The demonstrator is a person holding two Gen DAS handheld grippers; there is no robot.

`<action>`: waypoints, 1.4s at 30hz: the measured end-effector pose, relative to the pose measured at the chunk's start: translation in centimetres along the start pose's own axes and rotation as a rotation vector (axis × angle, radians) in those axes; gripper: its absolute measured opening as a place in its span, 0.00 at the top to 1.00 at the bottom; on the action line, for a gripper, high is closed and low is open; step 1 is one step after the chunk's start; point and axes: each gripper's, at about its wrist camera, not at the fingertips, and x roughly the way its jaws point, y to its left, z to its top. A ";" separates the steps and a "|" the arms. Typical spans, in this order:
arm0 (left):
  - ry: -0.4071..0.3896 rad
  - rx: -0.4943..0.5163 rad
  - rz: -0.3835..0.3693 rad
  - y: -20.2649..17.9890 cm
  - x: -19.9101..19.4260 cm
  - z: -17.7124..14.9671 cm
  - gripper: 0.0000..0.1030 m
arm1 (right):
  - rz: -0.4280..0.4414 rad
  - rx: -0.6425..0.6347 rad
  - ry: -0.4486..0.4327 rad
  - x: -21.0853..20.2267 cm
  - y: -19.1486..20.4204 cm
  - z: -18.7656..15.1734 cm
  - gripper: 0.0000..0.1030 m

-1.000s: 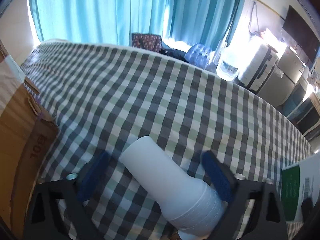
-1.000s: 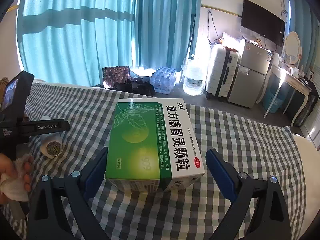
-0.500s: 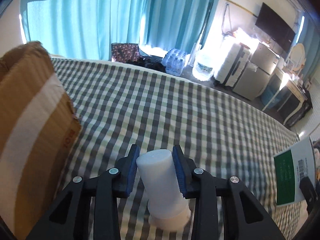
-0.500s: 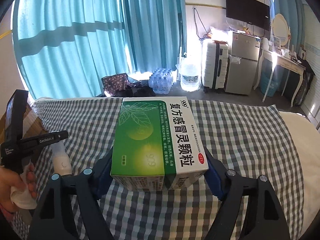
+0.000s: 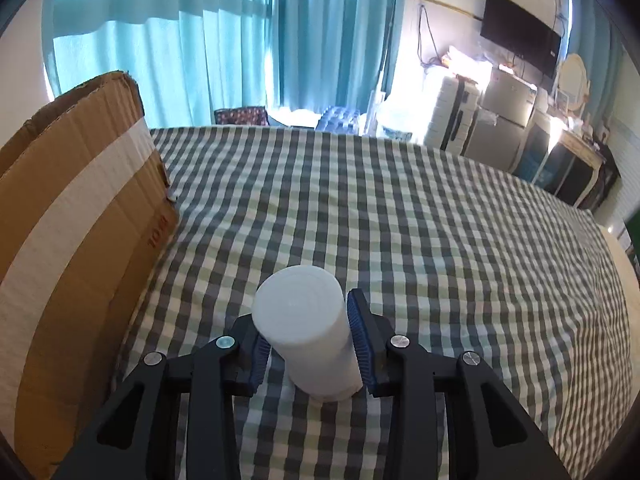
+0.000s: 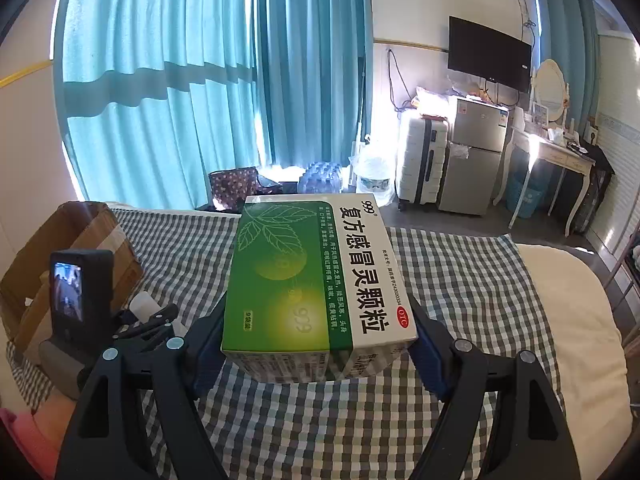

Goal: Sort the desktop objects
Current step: 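Carry the bottle and medicine box into the box and release them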

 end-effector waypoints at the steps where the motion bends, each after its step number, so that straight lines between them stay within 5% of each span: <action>1: -0.001 0.010 -0.003 0.0 -0.1 0.2 0.68 | -0.004 0.005 0.005 -0.1 -0.1 0.0 0.24; 12: -0.117 -0.070 -0.103 4.3 -8.6 5.6 0.69 | 0.042 0.030 0.027 0.3 1.4 1.3 0.24; 18: -0.253 -0.046 -0.077 7.7 -16.2 9.7 0.69 | 0.096 -0.029 -0.021 -2.7 6.9 3.9 0.24; 24: -0.292 -0.089 -0.031 14.7 -20.8 11.2 0.69 | 0.174 -0.097 -0.076 -6.4 14.7 6.2 0.24; 29: -0.259 -0.129 0.039 21.6 -20.9 9.2 0.69 | 0.289 -0.108 -0.059 -5.9 22.6 6.5 0.24; 35: -0.170 -0.209 0.062 27.9 -16.7 6.3 0.69 | 0.397 -0.073 0.052 -0.7 30.0 4.5 0.24; 40: -0.128 -0.218 0.082 29.2 -13.3 5.3 0.69 | 0.400 -0.089 0.096 2.9 32.5 3.1 0.24; 42: -0.125 -0.221 0.091 29.1 -12.5 4.9 0.60 | 0.410 -0.090 0.076 3.5 32.7 3.1 0.24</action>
